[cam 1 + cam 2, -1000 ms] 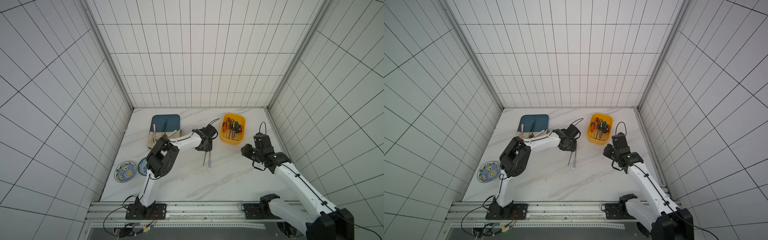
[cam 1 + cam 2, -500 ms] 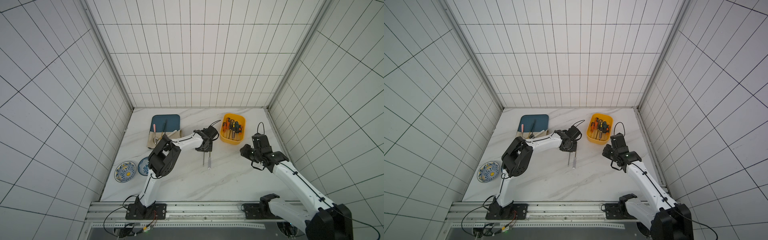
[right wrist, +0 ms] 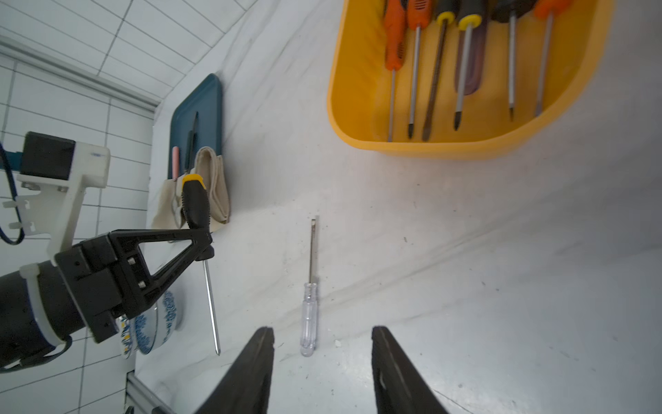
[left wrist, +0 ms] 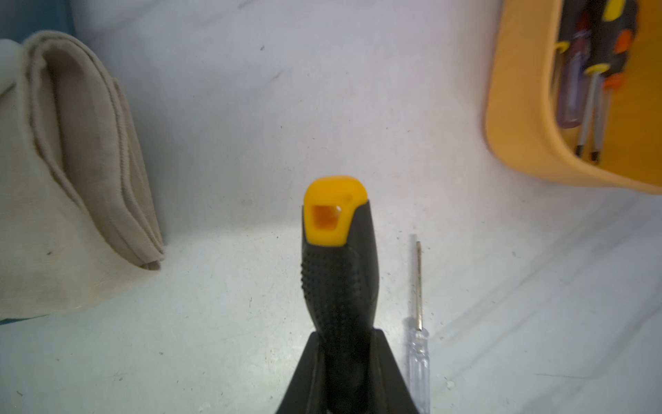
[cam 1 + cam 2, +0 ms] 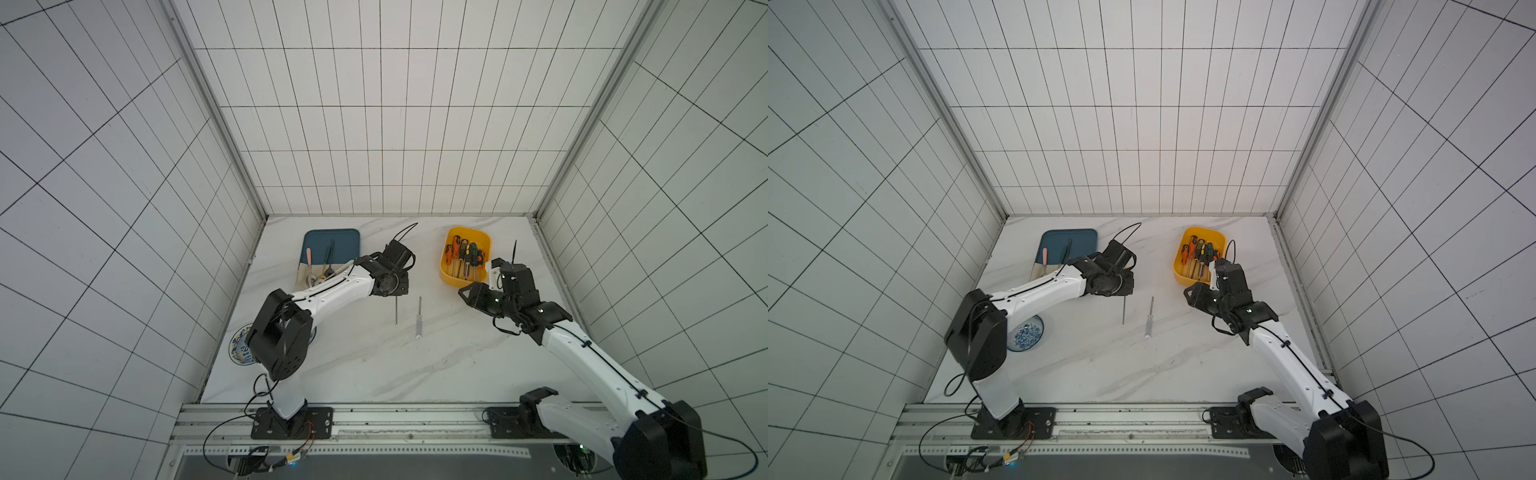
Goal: Put the screwdriver on the desktop into the storage box
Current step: Pick up the screwdriver from the center of the board, then place the screwdriver in the storage box.
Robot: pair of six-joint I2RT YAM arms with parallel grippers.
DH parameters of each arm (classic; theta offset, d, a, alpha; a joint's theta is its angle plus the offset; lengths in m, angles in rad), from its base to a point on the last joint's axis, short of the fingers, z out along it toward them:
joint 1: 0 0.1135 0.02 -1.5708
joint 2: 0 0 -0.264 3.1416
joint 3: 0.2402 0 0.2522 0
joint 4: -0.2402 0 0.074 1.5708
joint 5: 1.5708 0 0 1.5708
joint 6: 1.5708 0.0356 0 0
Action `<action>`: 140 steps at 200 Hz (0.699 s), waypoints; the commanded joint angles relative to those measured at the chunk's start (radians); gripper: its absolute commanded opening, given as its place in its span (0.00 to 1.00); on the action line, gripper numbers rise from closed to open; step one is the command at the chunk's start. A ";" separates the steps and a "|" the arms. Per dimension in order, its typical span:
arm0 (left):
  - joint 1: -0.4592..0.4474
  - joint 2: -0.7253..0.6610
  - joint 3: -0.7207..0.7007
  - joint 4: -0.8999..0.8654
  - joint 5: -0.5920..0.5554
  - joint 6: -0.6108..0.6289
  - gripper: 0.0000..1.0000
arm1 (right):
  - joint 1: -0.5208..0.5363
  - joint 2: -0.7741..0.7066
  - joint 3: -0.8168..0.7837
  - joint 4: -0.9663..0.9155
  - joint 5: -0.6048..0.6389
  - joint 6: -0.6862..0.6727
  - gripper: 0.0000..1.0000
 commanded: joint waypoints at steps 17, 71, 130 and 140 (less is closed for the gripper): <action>0.003 -0.207 -0.153 0.180 0.196 -0.031 0.00 | 0.033 0.022 0.018 0.212 -0.258 0.046 0.49; 0.005 -0.436 -0.378 0.389 0.372 -0.053 0.00 | 0.127 0.101 0.062 0.363 -0.394 0.085 0.50; 0.005 -0.510 -0.451 0.486 0.483 -0.070 0.00 | 0.219 0.194 0.128 0.450 -0.440 0.095 0.50; 0.005 -0.513 -0.459 0.496 0.494 -0.075 0.00 | 0.227 0.204 0.134 0.462 -0.445 0.098 0.50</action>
